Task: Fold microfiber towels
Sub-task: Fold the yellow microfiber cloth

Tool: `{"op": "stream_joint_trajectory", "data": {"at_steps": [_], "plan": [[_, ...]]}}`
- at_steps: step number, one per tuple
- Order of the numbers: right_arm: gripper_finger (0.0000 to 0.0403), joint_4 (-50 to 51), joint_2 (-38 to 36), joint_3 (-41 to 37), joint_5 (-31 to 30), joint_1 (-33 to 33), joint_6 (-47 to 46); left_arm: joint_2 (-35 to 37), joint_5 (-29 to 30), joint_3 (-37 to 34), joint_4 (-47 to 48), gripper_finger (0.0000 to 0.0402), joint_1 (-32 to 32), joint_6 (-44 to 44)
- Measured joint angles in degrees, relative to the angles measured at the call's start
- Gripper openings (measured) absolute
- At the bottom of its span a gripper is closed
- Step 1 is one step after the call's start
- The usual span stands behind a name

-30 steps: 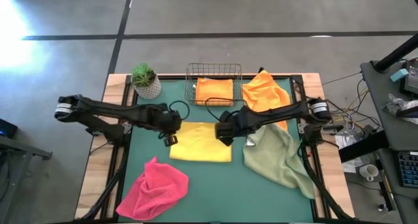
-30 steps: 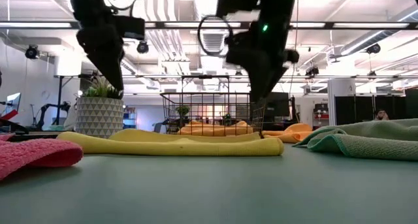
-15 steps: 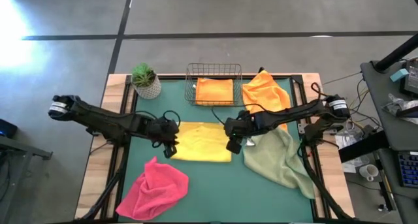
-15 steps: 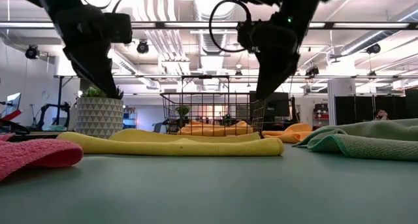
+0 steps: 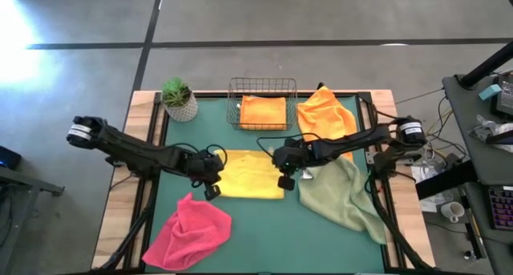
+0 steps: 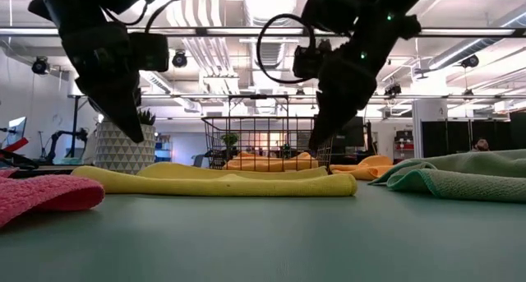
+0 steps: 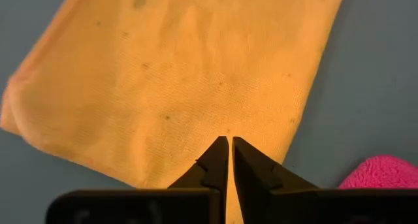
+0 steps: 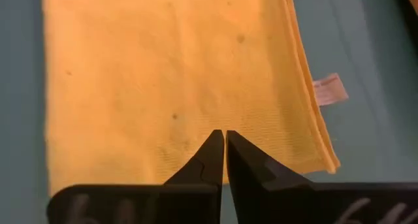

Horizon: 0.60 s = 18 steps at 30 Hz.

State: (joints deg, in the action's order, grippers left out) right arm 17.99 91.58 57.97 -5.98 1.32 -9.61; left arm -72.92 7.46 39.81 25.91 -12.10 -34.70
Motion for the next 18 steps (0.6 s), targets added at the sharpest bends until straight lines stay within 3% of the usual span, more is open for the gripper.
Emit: {"op": "stream_joint_trajectory", "data": {"at_steps": [18], "plan": [[0.0008, -3.3, 6.2, -0.7, 0.6, -3.7, -2.3, -13.2, -0.9, 0.6, -1.8, 0.0, 0.6, -2.5]]}}
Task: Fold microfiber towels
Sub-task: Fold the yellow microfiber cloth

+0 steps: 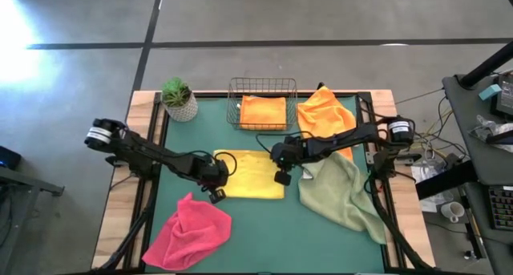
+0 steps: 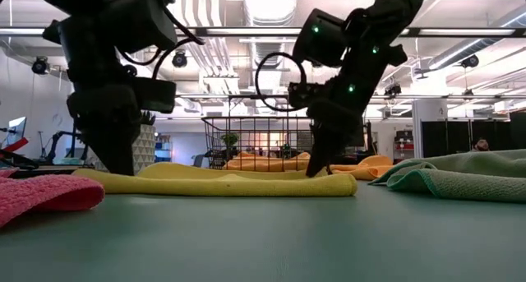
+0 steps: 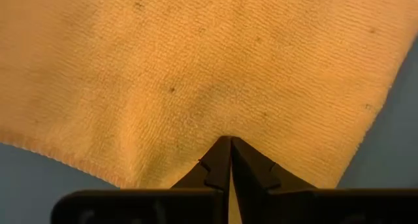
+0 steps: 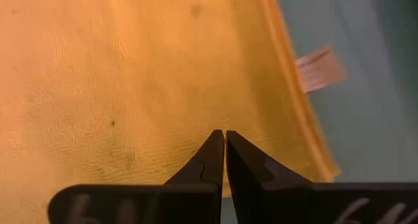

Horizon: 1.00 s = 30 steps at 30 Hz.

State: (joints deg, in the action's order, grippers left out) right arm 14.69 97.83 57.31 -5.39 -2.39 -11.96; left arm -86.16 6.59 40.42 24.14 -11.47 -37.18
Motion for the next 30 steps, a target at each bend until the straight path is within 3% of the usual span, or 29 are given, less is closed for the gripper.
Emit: {"op": "stream_joint_trajectory", "data": {"at_steps": [6, 18, 23, 30], "plan": [[0.0008, -0.1, 1.4, 0.0, 2.6, 1.1, -2.2, -1.8, 0.8, 0.2, 0.0, 0.0, 1.4, 3.2], [0.0008, -0.4, 1.6, 0.1, 7.6, 6.0, -11.2, -1.9, 12.4, 0.2, 0.6, 0.0, 8.6, 20.4], [0.0008, -0.4, 1.5, 0.4, 9.0, 7.4, -13.1, -1.9, 13.0, 0.3, 0.7, 0.0, 12.7, 25.7], [0.0008, -0.2, -3.9, 0.4, 8.4, 7.5, -13.7, 2.1, 11.4, 3.6, 2.0, 0.0, 12.4, 25.7]]}}
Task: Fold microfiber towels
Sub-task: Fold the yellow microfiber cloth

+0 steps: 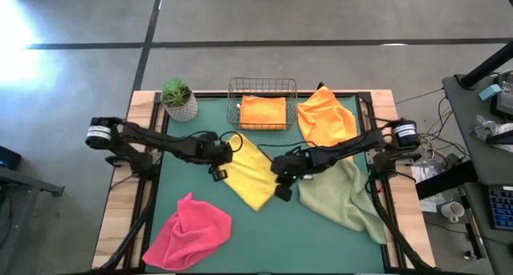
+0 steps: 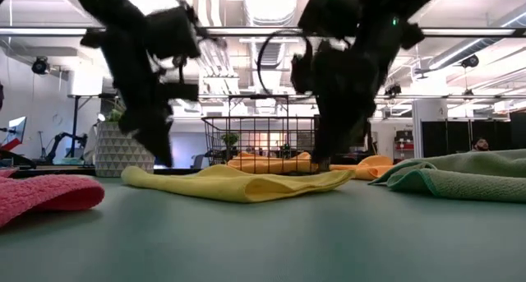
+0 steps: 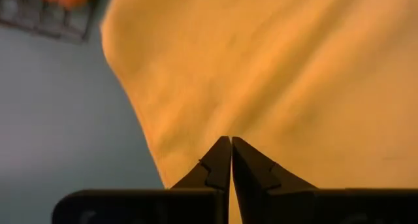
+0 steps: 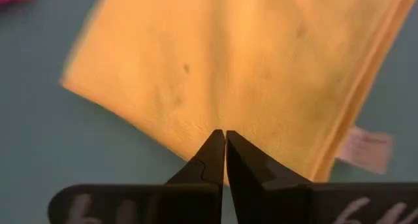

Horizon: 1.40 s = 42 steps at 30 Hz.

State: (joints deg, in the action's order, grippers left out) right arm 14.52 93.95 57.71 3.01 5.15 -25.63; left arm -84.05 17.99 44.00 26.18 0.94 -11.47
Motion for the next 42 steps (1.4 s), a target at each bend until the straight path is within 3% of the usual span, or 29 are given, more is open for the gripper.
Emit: {"op": "stream_joint_trajectory", "data": {"at_steps": [5, 12, 21, 31, 42], "plan": [[0.0008, 4.2, -6.2, 0.0, -4.0, 0.2, 0.2, 4.6, -3.0, 3.2, -2.2, 0.0, -1.9, -2.4], [0.0008, 13.3, -16.2, 0.0, -10.7, 0.2, 2.8, 6.1, -6.0, 3.9, -14.0, 0.0, -6.5, -10.0], [0.0008, 15.8, -24.9, 0.0, -10.6, 0.1, 3.3, 3.4, -5.9, 4.0, -23.8, 0.0, -14.5, -12.5], [0.0008, 17.2, -26.2, 0.0, -10.6, 0.1, 6.3, -7.4, -5.6, 4.8, -30.1, 0.0, -17.2, -23.8], [0.0008, 18.3, -25.2, 0.0, -10.5, 0.1, 7.0, -16.5, -6.1, 11.1, -30.1, 0.0, -18.3, -24.3]]}}
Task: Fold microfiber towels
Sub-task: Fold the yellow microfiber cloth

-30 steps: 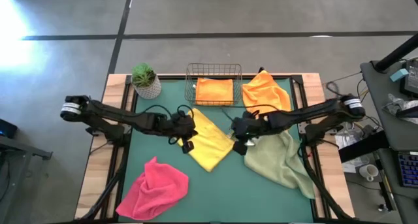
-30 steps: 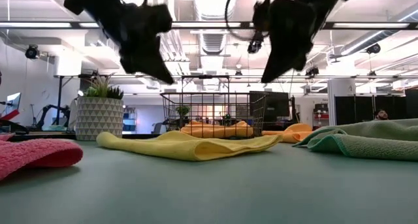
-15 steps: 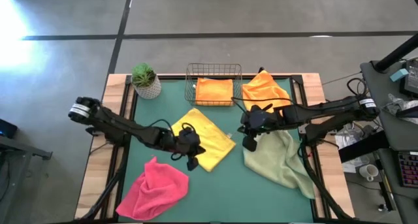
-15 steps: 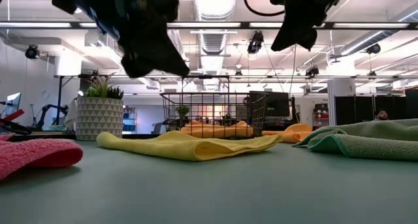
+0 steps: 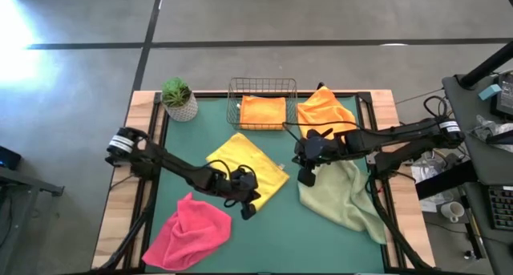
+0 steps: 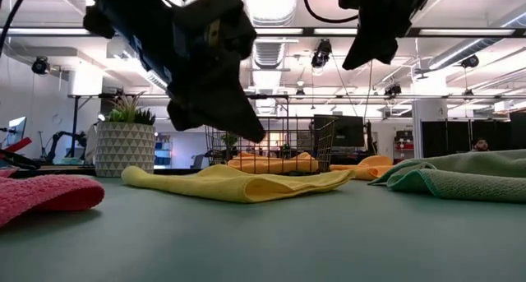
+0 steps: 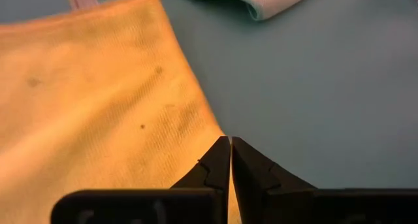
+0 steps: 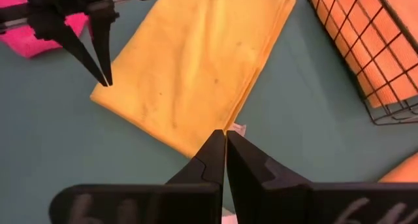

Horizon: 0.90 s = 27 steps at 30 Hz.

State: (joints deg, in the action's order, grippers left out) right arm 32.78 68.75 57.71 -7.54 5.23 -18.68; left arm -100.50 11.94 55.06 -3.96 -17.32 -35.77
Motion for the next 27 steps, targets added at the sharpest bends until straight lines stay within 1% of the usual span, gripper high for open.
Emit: {"op": "stream_joint_trajectory", "data": {"at_steps": [6, 15, 19, 27], "plan": [[0.0008, 0.1, 0.4, 0.0, 0.0, 0.0, 0.0, -2.7, -1.8, 0.3, 0.3, 0.0, 0.0, -1.4], [0.0008, 0.1, 0.4, 0.0, 0.0, 0.0, 0.5, -4.8, -6.9, -0.1, 1.6, 0.0, -1.1, -1.9], [0.0008, 0.0, 0.4, 0.0, 0.0, 0.0, 0.4, -4.7, -7.8, 0.2, 6.0, 0.0, -1.7, -2.0], [0.0008, 0.0, 0.4, 0.0, 0.0, 0.0, -0.3, -2.3, -12.3, 0.1, 15.6, 0.0, -3.9, -1.4]]}}
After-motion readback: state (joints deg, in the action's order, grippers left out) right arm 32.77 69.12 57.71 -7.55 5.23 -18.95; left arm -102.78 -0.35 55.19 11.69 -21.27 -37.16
